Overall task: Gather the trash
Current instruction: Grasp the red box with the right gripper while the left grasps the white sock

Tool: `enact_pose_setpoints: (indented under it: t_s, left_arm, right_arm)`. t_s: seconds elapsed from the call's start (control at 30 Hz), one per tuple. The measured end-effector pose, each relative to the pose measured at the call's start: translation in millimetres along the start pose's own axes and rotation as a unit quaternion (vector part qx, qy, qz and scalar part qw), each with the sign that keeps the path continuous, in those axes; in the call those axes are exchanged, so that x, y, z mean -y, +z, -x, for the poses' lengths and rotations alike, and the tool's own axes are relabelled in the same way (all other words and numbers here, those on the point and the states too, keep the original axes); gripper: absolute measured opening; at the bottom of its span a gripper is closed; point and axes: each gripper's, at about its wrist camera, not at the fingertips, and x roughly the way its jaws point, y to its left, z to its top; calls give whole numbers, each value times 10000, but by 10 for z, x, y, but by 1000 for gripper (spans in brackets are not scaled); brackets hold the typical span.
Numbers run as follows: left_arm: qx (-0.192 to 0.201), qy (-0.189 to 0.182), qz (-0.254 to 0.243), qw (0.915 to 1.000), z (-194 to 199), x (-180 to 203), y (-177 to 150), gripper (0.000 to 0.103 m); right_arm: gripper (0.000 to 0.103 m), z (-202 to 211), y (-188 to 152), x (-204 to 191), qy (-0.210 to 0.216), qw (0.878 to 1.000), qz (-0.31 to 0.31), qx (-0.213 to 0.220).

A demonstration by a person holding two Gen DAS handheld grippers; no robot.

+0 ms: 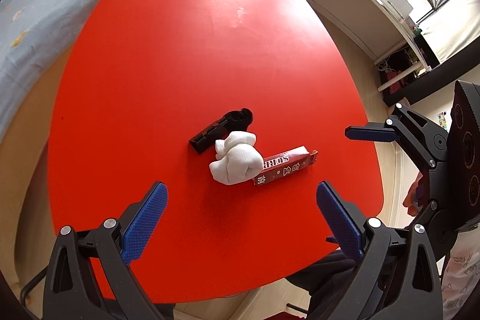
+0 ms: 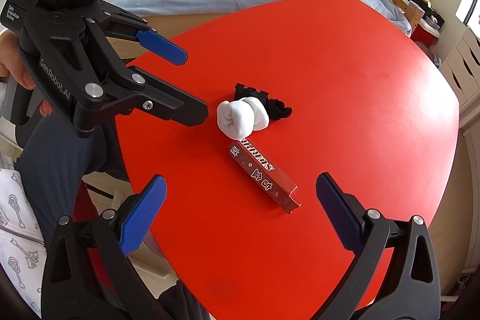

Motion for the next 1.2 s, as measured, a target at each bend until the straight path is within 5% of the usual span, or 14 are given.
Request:
enact_pose_setpoints:
  t_s: [0.3,0.73,0.8,1.2]
  left_arm:
    - [-235,-28,546,9982,-334,-153,77,95]
    - [-244,27,663,9975,-494,-156,80,93]
    - [-249,61,680,9974,-501,-185,93,80]
    - [-220,100,753,9969,-478,-284,52,48]
  right_arm:
    - [97,-223,-19,171,130,9996,221,-105]
    - [74,-499,-65,277,202,9985,374,-339]
    - [70,-527,-67,278,212,9983,408,-361]
    - [40,-603,-61,261,191,9968,578,-510]
